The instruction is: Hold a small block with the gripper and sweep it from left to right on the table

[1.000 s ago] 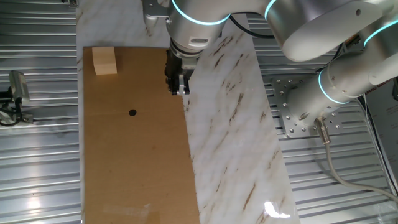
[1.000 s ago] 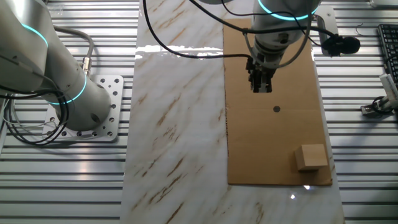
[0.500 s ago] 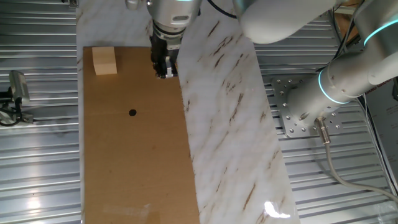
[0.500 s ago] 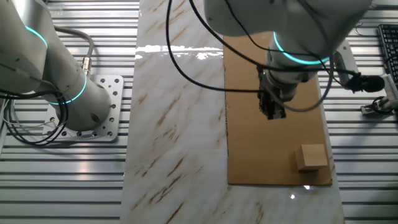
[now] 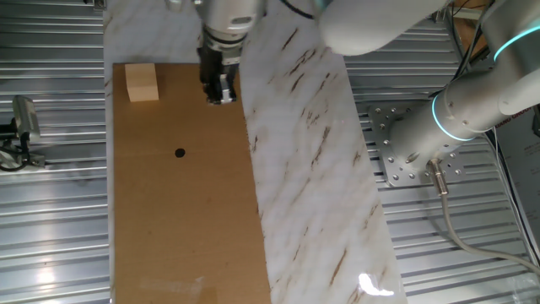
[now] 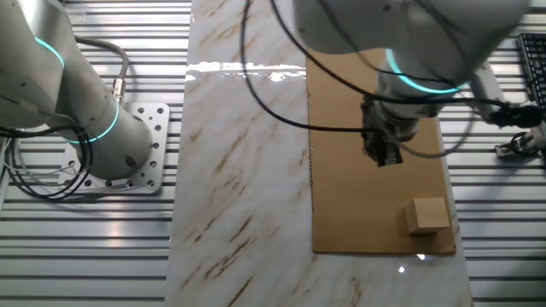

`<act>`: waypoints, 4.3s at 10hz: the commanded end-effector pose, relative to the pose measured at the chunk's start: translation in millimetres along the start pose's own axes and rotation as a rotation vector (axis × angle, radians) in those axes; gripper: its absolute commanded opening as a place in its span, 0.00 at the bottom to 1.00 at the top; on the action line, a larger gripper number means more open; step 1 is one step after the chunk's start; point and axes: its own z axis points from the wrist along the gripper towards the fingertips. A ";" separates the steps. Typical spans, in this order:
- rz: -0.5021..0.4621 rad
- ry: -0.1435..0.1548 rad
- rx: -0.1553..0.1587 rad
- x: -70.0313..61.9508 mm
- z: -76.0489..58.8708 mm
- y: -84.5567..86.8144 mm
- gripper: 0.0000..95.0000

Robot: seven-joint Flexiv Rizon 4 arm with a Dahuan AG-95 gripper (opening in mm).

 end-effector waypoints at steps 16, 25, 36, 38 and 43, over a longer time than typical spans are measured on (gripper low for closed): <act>0.003 -0.004 0.015 -10.8 -1.8 -5.1 0.00; 0.036 -0.025 -0.028 -10.8 -1.8 -5.1 0.00; 0.122 -0.090 -0.022 -10.8 -1.8 -5.1 0.00; 0.124 -0.098 -0.020 -10.8 -1.8 -5.1 0.00; 0.256 -0.093 0.033 -10.8 -1.8 -5.1 0.00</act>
